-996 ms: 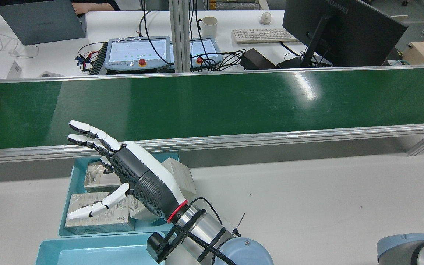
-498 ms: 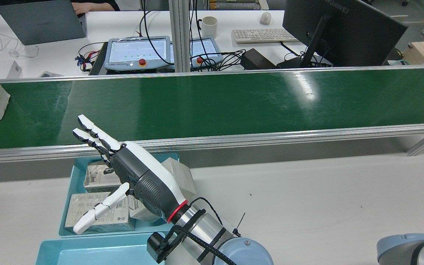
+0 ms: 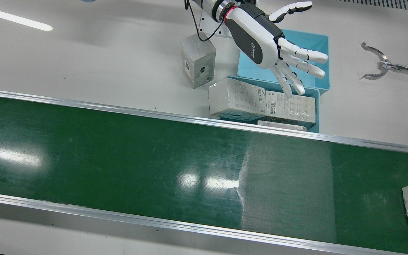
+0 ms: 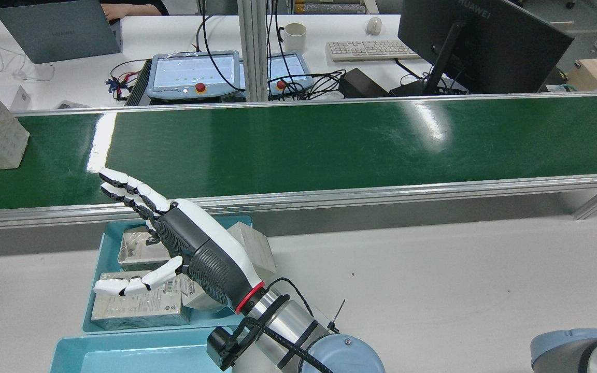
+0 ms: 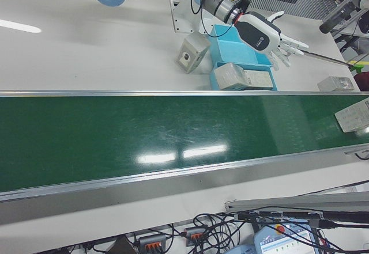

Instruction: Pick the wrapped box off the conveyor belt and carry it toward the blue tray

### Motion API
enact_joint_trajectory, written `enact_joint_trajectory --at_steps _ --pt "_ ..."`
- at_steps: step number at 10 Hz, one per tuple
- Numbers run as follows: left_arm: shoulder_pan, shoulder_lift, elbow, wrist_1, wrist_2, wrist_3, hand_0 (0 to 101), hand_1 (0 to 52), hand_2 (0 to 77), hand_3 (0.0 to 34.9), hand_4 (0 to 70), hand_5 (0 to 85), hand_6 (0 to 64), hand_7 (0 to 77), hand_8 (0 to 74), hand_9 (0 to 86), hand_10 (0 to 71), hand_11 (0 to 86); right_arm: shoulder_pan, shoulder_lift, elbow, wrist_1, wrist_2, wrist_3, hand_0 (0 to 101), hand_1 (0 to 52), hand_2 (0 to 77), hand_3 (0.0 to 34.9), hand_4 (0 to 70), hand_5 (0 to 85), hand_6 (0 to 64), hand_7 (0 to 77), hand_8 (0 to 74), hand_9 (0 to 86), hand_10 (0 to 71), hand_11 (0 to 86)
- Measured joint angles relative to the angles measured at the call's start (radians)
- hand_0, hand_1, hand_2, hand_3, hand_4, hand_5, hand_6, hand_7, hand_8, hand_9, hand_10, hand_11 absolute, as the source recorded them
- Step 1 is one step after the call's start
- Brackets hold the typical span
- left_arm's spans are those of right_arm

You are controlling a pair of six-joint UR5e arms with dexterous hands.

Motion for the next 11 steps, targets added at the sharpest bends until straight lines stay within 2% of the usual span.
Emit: enact_joint_trajectory --at_steps 1,2,3,4,5,6,7,9,10,11 --pt "0.0 0.0 0.0 0.0 0.0 0.0 0 0.0 0.5 0.0 0.0 1.1 0.0 0.0 0.0 0.0 0.0 0.0 0.0 0.0 0.0 0.0 0.0 0.0 49 21.8 23.5 30.1 0.5 12.5 0.0 6.0 0.5 1.6 0.0 1.6" --pt "0.0 0.0 0.0 0.0 0.0 0.0 0 0.0 0.5 0.0 0.0 1.1 0.0 0.5 0.0 0.0 0.0 0.0 0.0 0.0 0.0 0.0 0.0 0.0 49 21.3 28.9 30.1 0.5 14.7 0.0 7.1 0.5 1.6 0.0 1.6" --pt "0.0 0.0 0.0 0.0 0.0 0.0 0 0.0 0.5 0.0 0.0 1.1 0.0 0.5 0.0 0.0 0.5 0.0 0.0 0.0 0.0 0.0 0.0 0.0 49 21.3 28.9 30.1 0.5 14.7 0.0 7.1 0.5 1.6 0.0 1.6" --pt "0.0 0.0 0.0 0.0 0.0 0.0 0 0.0 1.1 0.0 0.0 1.1 0.0 0.0 0.0 0.0 0.5 0.0 0.0 0.0 0.0 0.0 0.0 0.0 56 29.5 25.6 30.1 2.7 18.0 0.0 8.2 0.5 1.6 1.1 1.6" --pt "0.0 0.0 0.0 0.0 0.0 0.0 0 0.0 1.1 0.0 0.0 1.1 0.0 0.0 0.0 0.0 0.0 0.0 0.0 0.0 0.0 0.0 0.0 0.0 58 25.1 18.0 30.1 2.7 18.0 0.0 8.2 0.5 1.6 1.1 4.4" --pt "0.0 0.0 0.0 0.0 0.0 0.0 0 0.0 1.1 0.0 0.0 1.1 0.0 0.0 0.0 0.0 0.0 0.0 0.0 0.0 0.0 0.0 0.0 0.0 56 22.9 16.9 29.7 2.2 15.8 0.0 5.5 0.0 1.6 0.0 3.3" --pt "0.0 0.0 0.0 0.0 0.0 0.0 0 0.0 0.5 0.0 0.0 1.1 0.0 0.0 0.0 0.0 0.0 0.0 0.0 0.0 0.0 0.0 0.0 0.0 55 22.4 16.9 27.3 2.2 15.8 0.0 4.9 0.0 1.6 0.0 3.3" --pt "0.0 0.0 0.0 0.0 0.0 0.0 0 0.0 1.1 0.0 0.0 1.1 0.0 0.5 0.0 0.0 0.0 0.0 0.0 0.0 0.0 0.0 0.0 0.0 55 22.9 15.3 27.5 2.2 16.9 0.0 5.5 0.0 1.6 0.0 2.2" --pt "0.0 0.0 0.0 0.0 0.0 0.0 0 0.0 0.5 0.0 0.0 1.1 0.0 0.0 0.0 0.0 0.5 0.0 0.0 0.0 0.0 0.0 0.0 0.0 55 19.6 8.7 29.5 0.0 8.7 0.0 3.3 0.0 1.6 0.0 1.6" --pt "0.0 0.0 0.0 0.0 0.0 0.0 0 0.0 1.1 0.0 0.0 1.1 0.0 0.5 0.0 0.0 0.5 0.0 0.0 0.0 0.0 0.0 0.0 0.0 55 19.6 8.7 29.5 0.0 8.7 0.0 3.3 0.0 1.6 0.0 1.6"
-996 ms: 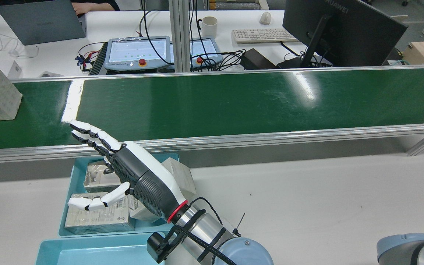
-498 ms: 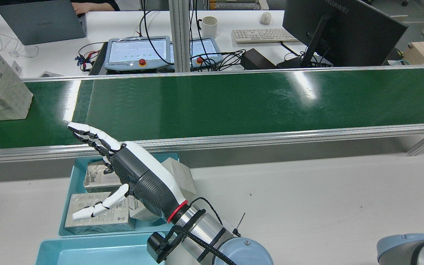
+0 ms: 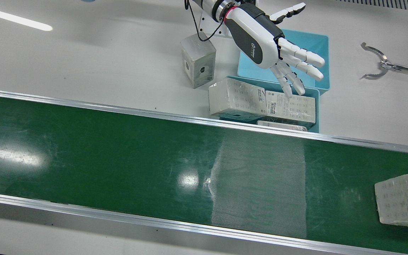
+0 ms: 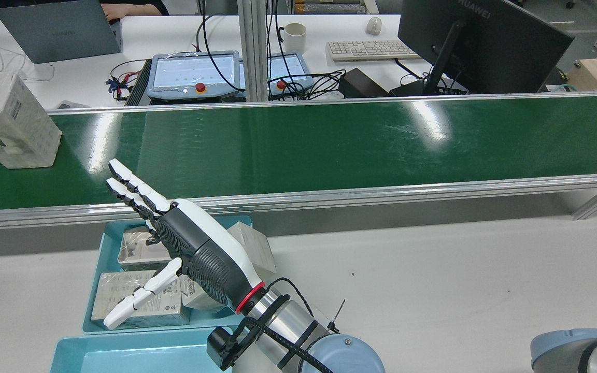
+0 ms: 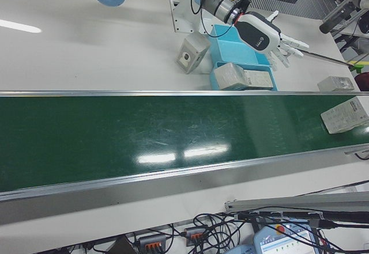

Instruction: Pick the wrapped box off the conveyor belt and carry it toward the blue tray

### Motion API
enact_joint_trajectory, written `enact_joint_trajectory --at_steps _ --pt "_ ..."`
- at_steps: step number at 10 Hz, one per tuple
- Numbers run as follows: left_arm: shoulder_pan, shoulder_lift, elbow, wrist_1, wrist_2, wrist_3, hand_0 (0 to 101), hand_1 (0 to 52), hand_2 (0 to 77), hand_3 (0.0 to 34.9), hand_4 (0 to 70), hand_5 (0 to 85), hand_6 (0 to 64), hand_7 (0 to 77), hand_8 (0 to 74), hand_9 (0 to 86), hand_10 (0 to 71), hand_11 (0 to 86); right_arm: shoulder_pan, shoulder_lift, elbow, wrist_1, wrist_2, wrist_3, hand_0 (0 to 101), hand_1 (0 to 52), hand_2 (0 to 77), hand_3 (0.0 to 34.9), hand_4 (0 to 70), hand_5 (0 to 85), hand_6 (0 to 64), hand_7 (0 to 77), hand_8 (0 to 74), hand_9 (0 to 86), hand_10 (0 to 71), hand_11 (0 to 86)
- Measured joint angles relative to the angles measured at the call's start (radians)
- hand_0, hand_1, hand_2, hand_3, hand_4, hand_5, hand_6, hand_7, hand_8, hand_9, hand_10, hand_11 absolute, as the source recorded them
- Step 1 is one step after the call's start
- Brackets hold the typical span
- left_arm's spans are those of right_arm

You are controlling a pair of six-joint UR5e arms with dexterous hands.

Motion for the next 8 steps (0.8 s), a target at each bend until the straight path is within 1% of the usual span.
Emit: enact_joint_trajectory --at_steps 1,2,4,5,6,8 --pt "0.0 0.0 0.0 0.0 0.0 0.0 0 0.0 1.1 0.0 0.0 1.1 0.0 0.5 0.0 0.0 0.5 0.0 0.0 0.0 0.0 0.0 0.0 0.0 52 17.5 5.5 29.9 0.0 2.7 0.0 0.5 0.0 1.6 0.0 1.6" --pt "0.0 0.0 0.0 0.0 0.0 0.0 0 0.0 1.1 0.0 0.0 1.1 0.0 0.5 0.0 0.0 0.5 0.0 0.0 0.0 0.0 0.0 0.0 0.0 52 17.5 5.5 29.9 0.0 2.7 0.0 0.5 0.0 1.6 0.0 1.6" --pt "0.0 0.0 0.0 0.0 0.0 0.0 0 0.0 0.5 0.0 0.0 1.1 0.0 0.0 0.0 0.0 0.0 0.0 0.0 0.0 0.0 0.0 0.0 0.0 51 17.5 9.8 29.9 0.0 2.7 0.0 1.6 0.0 1.6 0.0 1.6" --pt "0.0 0.0 0.0 0.0 0.0 0.0 0 0.0 1.1 0.0 0.0 1.1 0.0 0.0 0.0 0.0 0.0 0.0 0.0 0.0 0.0 0.0 0.0 0.0 51 17.5 9.8 29.9 0.0 2.7 0.0 1.6 0.0 1.6 0.0 1.6" --pt "0.0 0.0 0.0 0.0 0.0 0.0 0 0.0 1.1 0.0 0.0 1.1 0.0 0.0 0.0 0.0 0.0 0.0 0.0 0.0 0.0 0.0 0.0 0.0 50 17.5 9.8 29.9 0.0 5.5 0.0 2.7 0.0 1.6 0.0 1.6" --pt "0.0 0.0 0.0 0.0 0.0 0.0 0 0.0 1.1 0.0 0.0 1.1 0.0 0.0 0.0 0.0 0.0 0.0 0.0 0.0 0.0 0.0 0.0 0.0 50 17.5 13.1 29.9 0.5 8.2 0.0 2.7 0.0 1.6 0.0 1.6"
